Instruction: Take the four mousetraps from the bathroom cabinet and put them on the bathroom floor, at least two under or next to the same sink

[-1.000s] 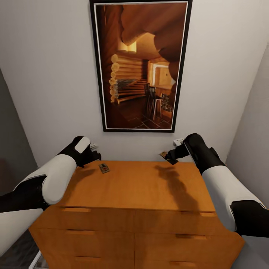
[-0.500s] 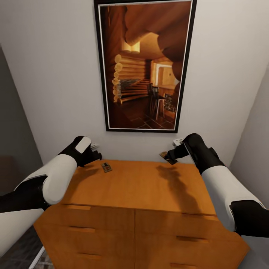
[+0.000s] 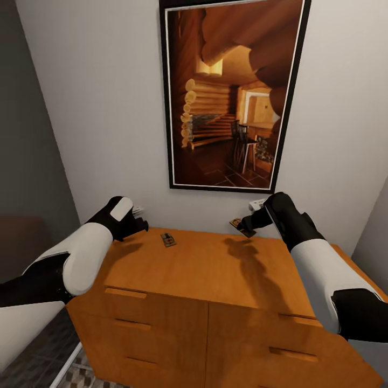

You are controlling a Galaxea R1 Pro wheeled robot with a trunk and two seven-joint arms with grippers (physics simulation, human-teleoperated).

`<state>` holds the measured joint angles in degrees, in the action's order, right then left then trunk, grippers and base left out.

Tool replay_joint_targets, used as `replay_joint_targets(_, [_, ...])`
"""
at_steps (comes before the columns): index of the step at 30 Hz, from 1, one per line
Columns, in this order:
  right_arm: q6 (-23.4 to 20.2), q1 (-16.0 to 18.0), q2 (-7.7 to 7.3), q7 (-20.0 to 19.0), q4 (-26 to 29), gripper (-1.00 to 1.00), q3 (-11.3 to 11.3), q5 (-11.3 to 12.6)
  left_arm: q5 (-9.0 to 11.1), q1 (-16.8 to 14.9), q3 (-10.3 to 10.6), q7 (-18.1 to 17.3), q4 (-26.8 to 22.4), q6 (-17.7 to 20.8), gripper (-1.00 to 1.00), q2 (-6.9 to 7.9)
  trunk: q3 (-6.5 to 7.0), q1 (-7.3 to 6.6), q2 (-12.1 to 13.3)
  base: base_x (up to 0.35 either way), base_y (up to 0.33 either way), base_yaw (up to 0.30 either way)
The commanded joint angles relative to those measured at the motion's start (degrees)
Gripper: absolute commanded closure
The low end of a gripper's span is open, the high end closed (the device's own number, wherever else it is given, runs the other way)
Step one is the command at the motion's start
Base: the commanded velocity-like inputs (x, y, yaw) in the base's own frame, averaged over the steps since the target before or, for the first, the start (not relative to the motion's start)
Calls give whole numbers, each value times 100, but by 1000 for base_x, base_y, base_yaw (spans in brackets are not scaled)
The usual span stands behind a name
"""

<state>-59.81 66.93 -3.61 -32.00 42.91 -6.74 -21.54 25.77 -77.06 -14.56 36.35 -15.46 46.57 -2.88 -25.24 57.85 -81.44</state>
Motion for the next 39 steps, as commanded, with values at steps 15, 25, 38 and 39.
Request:
replay_joint_targets(15, [-19, 4, -71, -44, 7, 100, -17, -75, 46, -2, 725, -1356, -13, 178, -100, -323, -7, 0, -4, 0, 0, 6])
replay_joint_targets(25, [-19, 4, -78, -48, 7, 100, -20, -85, 21, -2, 1127, -1941, -11, 272, -100, -343, -7, 0, -4, 0, 0, 0])
replay_joint_targets(38, [-19, 4, -66, 103, 7, 100, -28, -69, 9, -2, 1156, -1944, -13, 266, -100, -327, -7, 0, -4, 0, 0, 0])
replay_joint_targets(39, [-19, 4, -61, 146, 7, 100, -28, -67, 9, -2, 1156, -1943, -13, 270, -100, -323, -7, 0, -4, 0, 0, 0])
